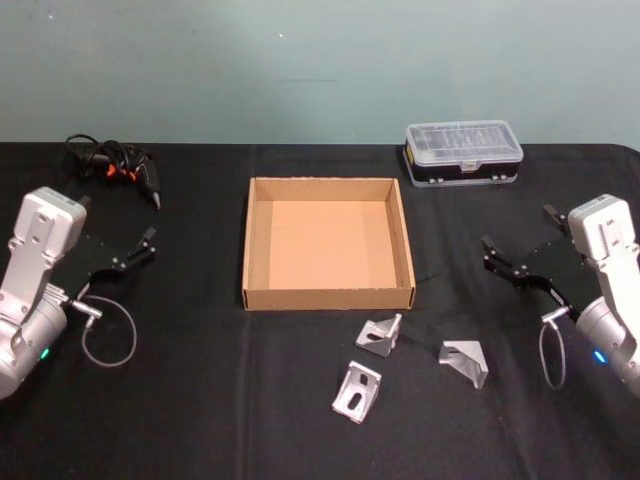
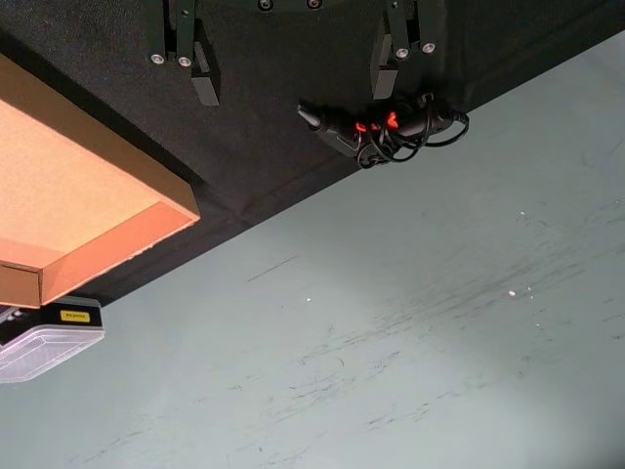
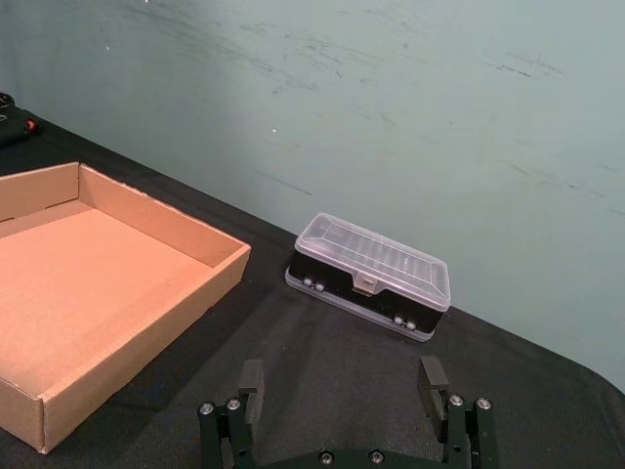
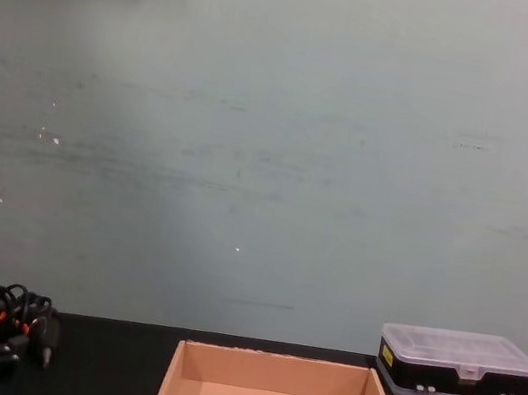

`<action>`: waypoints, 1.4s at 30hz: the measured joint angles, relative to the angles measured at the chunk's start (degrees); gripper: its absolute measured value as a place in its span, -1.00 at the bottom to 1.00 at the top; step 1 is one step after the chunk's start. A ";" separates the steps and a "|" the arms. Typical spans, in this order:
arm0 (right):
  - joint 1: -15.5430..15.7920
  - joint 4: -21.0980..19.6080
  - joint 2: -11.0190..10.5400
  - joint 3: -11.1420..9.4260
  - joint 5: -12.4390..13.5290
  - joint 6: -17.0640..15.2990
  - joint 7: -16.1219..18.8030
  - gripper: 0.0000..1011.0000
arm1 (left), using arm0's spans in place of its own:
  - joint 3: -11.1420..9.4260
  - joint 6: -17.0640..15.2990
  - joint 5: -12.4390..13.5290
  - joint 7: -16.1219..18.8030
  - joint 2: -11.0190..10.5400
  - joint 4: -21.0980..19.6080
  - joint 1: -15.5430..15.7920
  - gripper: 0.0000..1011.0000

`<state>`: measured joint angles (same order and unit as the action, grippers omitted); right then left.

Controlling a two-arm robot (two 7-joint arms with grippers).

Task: Use one hand to pick up the angle iron from the table and place it into the box.

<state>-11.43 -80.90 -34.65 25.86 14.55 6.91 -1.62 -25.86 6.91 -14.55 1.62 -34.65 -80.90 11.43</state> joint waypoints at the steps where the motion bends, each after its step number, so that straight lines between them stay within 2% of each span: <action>1: 0.00 0.00 0.00 0.00 0.00 0.00 0.00 0.99 | 0.00 0.00 0.00 0.00 0.00 0.00 0.00 1.00; 42: 0.00 0.00 0.00 0.00 0.00 0.00 0.00 0.99 | 0.00 0.00 0.00 0.00 0.00 0.00 0.00 1.00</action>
<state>-11.43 -80.90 -34.65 25.86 14.55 6.91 -1.62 -25.86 6.91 -14.55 1.62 -34.65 -80.90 11.43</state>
